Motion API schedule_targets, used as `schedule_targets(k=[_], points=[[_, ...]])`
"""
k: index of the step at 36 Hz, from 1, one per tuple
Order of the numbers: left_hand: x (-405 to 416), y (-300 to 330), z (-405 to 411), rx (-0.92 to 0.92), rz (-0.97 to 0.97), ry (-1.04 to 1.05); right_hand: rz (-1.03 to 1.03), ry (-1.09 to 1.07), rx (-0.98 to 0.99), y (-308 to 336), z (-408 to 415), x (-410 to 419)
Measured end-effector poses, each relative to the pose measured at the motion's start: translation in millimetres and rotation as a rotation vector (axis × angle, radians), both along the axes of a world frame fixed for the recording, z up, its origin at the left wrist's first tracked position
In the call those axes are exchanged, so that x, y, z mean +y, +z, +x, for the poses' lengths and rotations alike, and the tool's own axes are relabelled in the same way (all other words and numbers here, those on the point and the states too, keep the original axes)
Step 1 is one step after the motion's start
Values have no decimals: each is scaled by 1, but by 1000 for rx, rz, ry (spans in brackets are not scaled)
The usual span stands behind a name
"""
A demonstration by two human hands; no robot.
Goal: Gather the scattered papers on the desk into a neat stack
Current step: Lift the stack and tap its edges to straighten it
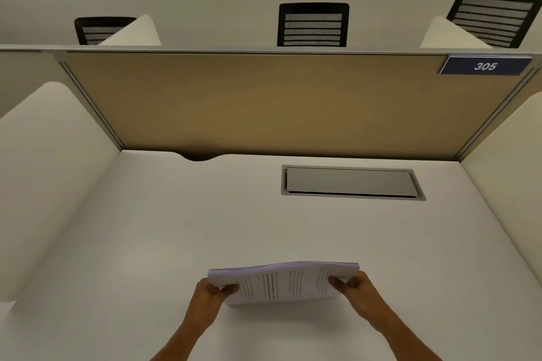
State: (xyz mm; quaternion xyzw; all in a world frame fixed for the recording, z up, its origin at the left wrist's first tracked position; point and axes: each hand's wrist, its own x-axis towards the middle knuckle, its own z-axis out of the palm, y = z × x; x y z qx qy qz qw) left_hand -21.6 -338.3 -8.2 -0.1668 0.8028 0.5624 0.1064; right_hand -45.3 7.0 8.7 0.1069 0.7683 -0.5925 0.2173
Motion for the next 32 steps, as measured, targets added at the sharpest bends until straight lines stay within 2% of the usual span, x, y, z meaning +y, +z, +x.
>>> schedule_targets(k=[5, 9, 11, 15, 18, 21, 23, 26, 32], points=[[4, 14, -8, 179, -33, 35, 27, -67, 80, 3, -9, -3], [6, 26, -17, 409, -124, -18, -46, -242, 11, 8, -19, -15], [7, 29, -20, 458, -178, -42, -183, -390, -61, 13, -25, -22], [11, 35, -21, 651, -359, -48, -600, -648, -252, 30, -28, -36], [16, 47, -15, 705, -452, -37, -863, -630, -326, 44, -24, -45], [19, 52, -8, 781, -595, -64, -1009, -559, -312, 57, -21, -54], [20, 51, -5, 857, -675, -42, -1013, -532, -296, 66, -20, -59], [19, 47, 2, 980, -831, -21, -861, -492, -282, 72, -21, -69], [21, 51, 29, 1034, -1006, 21, -606, -389, -187, 81, -16, -86]])
